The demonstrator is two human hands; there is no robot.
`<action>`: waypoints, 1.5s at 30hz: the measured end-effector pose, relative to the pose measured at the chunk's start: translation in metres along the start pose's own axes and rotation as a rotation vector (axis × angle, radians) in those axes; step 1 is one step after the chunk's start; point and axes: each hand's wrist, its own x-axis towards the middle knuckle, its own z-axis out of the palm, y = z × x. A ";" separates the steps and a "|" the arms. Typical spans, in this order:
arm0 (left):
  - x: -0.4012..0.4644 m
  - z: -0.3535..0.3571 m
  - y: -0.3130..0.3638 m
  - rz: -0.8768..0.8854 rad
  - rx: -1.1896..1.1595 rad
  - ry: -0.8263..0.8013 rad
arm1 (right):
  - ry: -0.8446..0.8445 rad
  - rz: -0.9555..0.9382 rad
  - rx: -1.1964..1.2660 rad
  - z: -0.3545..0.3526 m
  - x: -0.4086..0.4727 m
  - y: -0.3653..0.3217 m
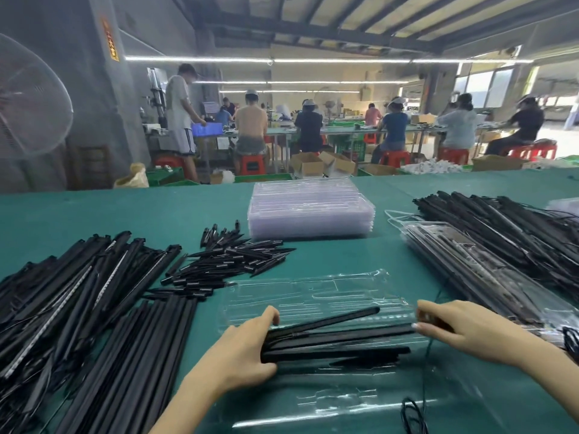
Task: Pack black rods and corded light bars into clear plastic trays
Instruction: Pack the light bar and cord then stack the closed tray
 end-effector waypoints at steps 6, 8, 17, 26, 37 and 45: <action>0.001 0.006 0.008 -0.010 0.147 0.024 | 0.142 0.087 -0.355 0.004 -0.020 -0.001; 0.001 0.007 0.007 -0.002 0.137 0.034 | 0.214 0.022 -0.092 0.005 -0.024 0.001; -0.004 0.002 -0.012 0.043 -0.049 0.017 | 0.349 -0.086 0.342 0.037 -0.015 0.002; -0.003 0.006 -0.002 0.044 -0.098 -0.012 | 0.734 -0.077 0.470 0.035 -0.036 -0.014; -0.002 0.000 -0.002 0.094 -0.168 -0.080 | 0.493 0.065 0.194 0.048 -0.043 -0.003; -0.001 0.000 -0.008 0.125 -0.121 -0.103 | 0.359 -0.063 0.171 0.050 -0.037 -0.010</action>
